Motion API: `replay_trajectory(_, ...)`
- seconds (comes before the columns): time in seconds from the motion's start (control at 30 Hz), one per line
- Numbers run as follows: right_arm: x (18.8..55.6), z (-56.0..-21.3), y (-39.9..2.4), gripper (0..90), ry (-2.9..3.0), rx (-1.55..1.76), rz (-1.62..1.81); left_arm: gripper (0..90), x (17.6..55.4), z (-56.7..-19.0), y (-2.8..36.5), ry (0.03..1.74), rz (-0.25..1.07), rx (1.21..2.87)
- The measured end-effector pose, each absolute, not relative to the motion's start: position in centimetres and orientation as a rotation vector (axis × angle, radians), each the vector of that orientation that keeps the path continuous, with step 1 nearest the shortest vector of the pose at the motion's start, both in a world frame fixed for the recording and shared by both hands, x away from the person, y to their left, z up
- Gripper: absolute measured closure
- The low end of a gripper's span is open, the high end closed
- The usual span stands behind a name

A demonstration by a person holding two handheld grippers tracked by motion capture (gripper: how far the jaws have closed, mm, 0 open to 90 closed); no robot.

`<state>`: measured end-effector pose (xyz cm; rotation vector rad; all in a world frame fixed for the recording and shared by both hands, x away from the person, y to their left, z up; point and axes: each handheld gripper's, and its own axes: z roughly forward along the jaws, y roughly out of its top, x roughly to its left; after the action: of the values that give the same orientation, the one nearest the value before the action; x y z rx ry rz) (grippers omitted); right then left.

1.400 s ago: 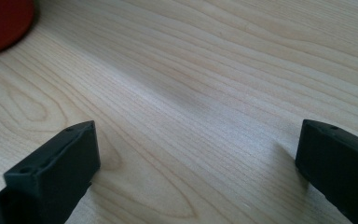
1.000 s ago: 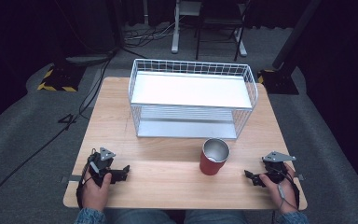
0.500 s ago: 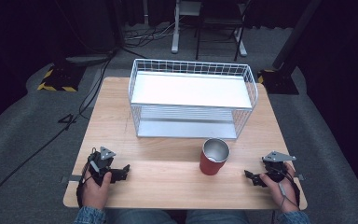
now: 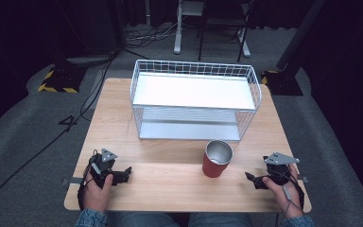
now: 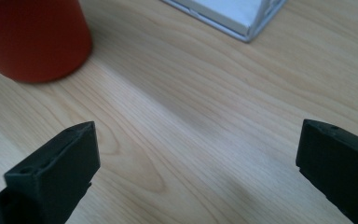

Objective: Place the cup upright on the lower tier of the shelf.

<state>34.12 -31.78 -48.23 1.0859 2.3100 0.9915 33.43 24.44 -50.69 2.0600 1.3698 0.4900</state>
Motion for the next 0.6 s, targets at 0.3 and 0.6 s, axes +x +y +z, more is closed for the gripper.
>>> replay_trajectory(0.3, 33.0, -47.3, -29.7, 0.0, 2.309, 1.034, 1.174, 0.0, 33.4, -50.7, 24.4, 1.37, 0.49, 2.061)
replay_trajectory(0.6, 32.1, -47.1, -26.3, 0.0, 2.343, 0.938, 1.327, 0.0, 33.4, -50.7, 24.4, 1.369, 0.491, 2.061)
